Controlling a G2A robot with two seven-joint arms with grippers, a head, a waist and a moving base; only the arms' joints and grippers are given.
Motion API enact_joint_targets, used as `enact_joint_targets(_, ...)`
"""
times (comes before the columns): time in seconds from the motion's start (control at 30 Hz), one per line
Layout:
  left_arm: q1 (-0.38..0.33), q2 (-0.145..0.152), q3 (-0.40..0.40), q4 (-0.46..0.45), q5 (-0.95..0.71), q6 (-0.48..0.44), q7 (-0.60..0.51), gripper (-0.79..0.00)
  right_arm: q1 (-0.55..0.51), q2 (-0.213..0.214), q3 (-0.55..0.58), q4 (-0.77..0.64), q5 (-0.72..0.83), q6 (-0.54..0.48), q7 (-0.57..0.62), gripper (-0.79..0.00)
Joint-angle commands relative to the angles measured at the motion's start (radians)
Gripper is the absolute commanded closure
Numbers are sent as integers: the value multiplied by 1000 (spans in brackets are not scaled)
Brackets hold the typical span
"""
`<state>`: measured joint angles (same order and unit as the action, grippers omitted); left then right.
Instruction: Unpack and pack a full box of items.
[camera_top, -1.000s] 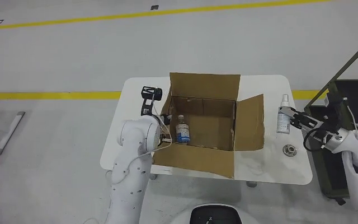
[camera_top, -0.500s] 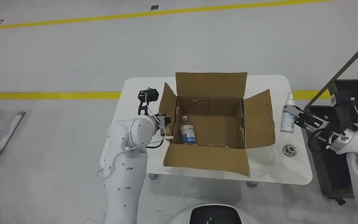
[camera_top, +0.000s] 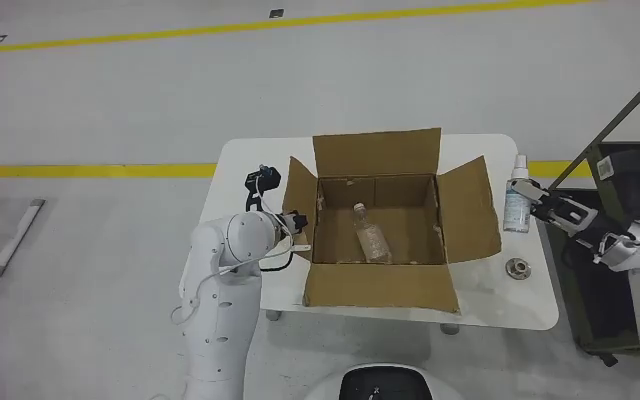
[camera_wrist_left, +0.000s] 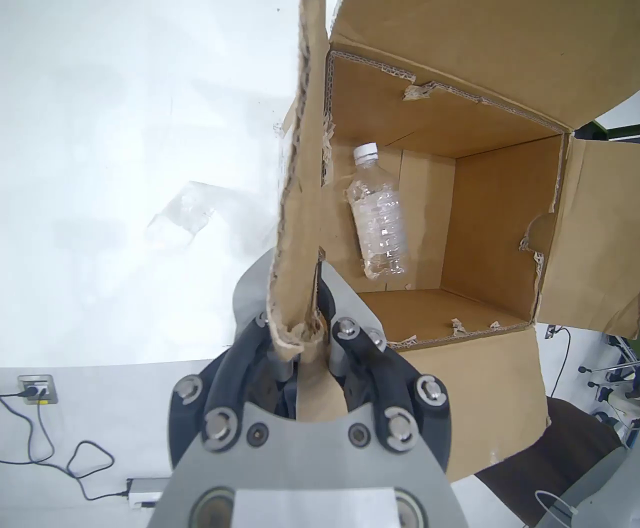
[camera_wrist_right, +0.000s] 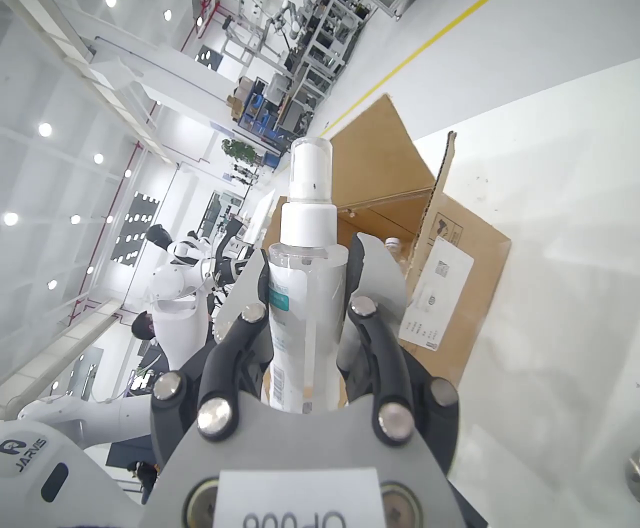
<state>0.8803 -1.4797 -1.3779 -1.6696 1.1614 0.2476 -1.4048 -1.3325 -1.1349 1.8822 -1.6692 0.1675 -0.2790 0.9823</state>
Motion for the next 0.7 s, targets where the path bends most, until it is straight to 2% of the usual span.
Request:
enact_joint_targets(0.0, 0, 2, 3, 1, 7, -1, 2, -785, 6, 2, -15, -14, 7, 2, 9, 0)
enact_joint_targets(0.13, 3, 5, 5, 7, 3, 4, 5, -785, 27, 4, -57, -52, 19, 11, 7, 0)
enact_joint_targets(0.23, 5, 7, 9, 8, 13, 4, 20, -785, 52, 4, -115, -50, -28, 28, -17, 0)
enact_joint_targets(0.4, 15, 13, 8, 12, 48, 8, 37, -785, 106, 2, -216, 23, -90, 59, -58, 0)
enact_joint_targets(0.67, 30, 25, 13, -5, 191, 32, 10, -785, 173, 0, -307, 144, -156, 93, -105, 0)
